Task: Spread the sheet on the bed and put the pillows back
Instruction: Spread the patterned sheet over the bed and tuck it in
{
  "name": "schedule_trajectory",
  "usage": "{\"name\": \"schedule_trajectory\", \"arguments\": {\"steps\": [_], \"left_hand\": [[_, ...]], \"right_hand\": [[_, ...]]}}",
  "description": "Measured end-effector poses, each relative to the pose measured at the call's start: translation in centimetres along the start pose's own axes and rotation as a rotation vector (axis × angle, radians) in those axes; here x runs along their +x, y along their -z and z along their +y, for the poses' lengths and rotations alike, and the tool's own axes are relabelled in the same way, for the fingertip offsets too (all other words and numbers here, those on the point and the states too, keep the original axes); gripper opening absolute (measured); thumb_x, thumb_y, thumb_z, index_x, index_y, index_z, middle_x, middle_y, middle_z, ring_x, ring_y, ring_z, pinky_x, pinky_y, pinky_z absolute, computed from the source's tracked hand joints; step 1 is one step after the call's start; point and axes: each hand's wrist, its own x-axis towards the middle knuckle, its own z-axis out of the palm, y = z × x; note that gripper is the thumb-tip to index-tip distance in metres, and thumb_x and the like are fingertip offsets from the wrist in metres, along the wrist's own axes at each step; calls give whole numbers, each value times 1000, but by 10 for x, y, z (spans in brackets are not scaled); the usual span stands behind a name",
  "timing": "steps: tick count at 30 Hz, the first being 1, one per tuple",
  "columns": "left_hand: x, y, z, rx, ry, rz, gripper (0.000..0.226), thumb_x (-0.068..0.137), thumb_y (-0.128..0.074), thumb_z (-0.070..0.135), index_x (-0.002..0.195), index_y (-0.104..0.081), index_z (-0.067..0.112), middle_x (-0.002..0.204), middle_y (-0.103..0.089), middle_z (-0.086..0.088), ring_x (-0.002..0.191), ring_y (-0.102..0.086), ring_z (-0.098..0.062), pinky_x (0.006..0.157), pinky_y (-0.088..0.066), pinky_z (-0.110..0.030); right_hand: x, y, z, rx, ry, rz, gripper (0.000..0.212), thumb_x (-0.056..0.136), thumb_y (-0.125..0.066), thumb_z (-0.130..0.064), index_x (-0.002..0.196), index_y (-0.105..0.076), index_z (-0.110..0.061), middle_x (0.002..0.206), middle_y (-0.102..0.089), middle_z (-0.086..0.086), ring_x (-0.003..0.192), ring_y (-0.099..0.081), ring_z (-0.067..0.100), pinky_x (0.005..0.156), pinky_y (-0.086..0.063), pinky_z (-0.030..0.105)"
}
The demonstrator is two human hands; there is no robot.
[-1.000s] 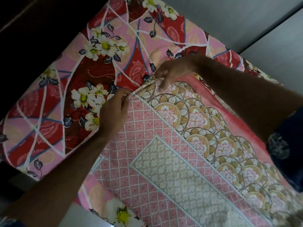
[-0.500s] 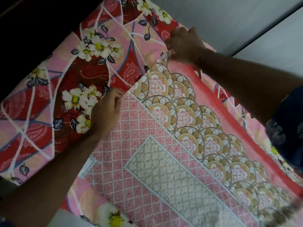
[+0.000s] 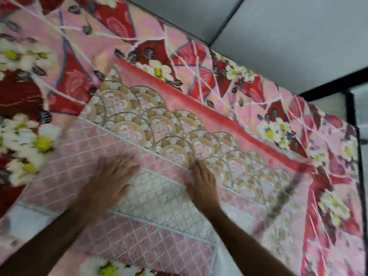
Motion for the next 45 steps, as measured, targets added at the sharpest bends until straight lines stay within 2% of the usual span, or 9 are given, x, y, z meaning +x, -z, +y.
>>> {"name": "schedule_trajectory", "arguments": {"steps": [4, 10, 17, 21, 25, 29, 34, 40, 45], "left_hand": [[14, -5, 29, 29, 103, -86, 71, 86, -37, 42, 151, -45, 15, 160, -35, -17, 145, -33, -46, 115, 0, -69], [48, -4, 84, 52, -75, -78, 78, 86, -40, 42, 158, -29, 16, 163, -30, -16, 146, -33, -46, 115, -10, -67], [105, -20, 230, 111, -240, -249, 69, 90, -35, 45, 153, -42, 15, 162, -34, -13, 148, -30, -43, 96, -35, -69], [126, -34, 324, 162, -326, -340, 74, 93, -30, 60, 155, -39, 20, 165, -29, -11, 149, -28, -42, 107, -25, -72], [140, -40, 409, 254, -493, -408, 89, 88, -37, 74, 161, -7, 34, 165, -27, -11, 152, -21, -38, 108, -19, -76], [160, -45, 477, 292, -505, -475, 133, 53, -80, 76, 160, -21, 22, 169, -4, -8, 153, -17, -42, 103, -22, -81], [177, -42, 520, 365, -439, -510, 144, 65, -66, 83, 150, 35, 23, 160, 36, -8, 151, 23, -39, 114, -15, -75], [183, -48, 518, 391, -426, -542, 148, 64, -66, 83, 148, 40, 24, 152, 51, -5, 149, 25, -41, 111, -10, -78], [185, -51, 520, 400, -430, -555, 151, 59, -65, 87, 149, 37, 23, 154, 49, -5, 149, 24, -41, 108, -9, -79]], "right_hand": [[-129, -15, 118, -55, -327, -71, 68, 99, -35, -56, 161, -20, -31, 169, -17, -4, 155, -21, 23, 118, -31, 55], [-199, 7, 224, 31, -730, -124, 84, 92, -22, -72, 161, -22, -24, 169, -16, 5, 151, -26, 39, 116, -28, 64], [-228, 18, 324, 315, -861, 2, 92, 89, -32, -79, 162, -12, -27, 170, -8, 8, 156, -7, 33, 124, -10, 58], [-266, 14, 393, 449, -1131, 26, 93, 88, -58, -67, 160, -13, -30, 168, -13, 10, 153, -14, 37, 121, -15, 61], [-294, 23, 436, 435, -1060, 41, 69, 82, -74, -53, 133, -44, -18, 127, -57, 16, 116, -57, 43, 94, -48, 54], [-307, 19, 443, 582, -1002, 86, 31, 92, -67, -39, 104, -48, -17, 97, -65, 4, 84, -65, 30, 74, -54, 42], [-329, 2, 450, 624, -989, 225, 52, 83, -78, -42, 113, -49, -10, 109, -52, 8, 93, -53, 25, 78, -51, 42], [-351, -4, 449, 729, -934, 263, 19, 91, -69, -28, 89, -51, -22, 78, -59, -6, 69, -59, 19, 58, -51, 36], [-375, 2, 457, 794, -938, 194, 40, 88, -75, -37, 116, -51, -20, 106, -63, -3, 88, -61, 18, 71, -55, 38]]}}
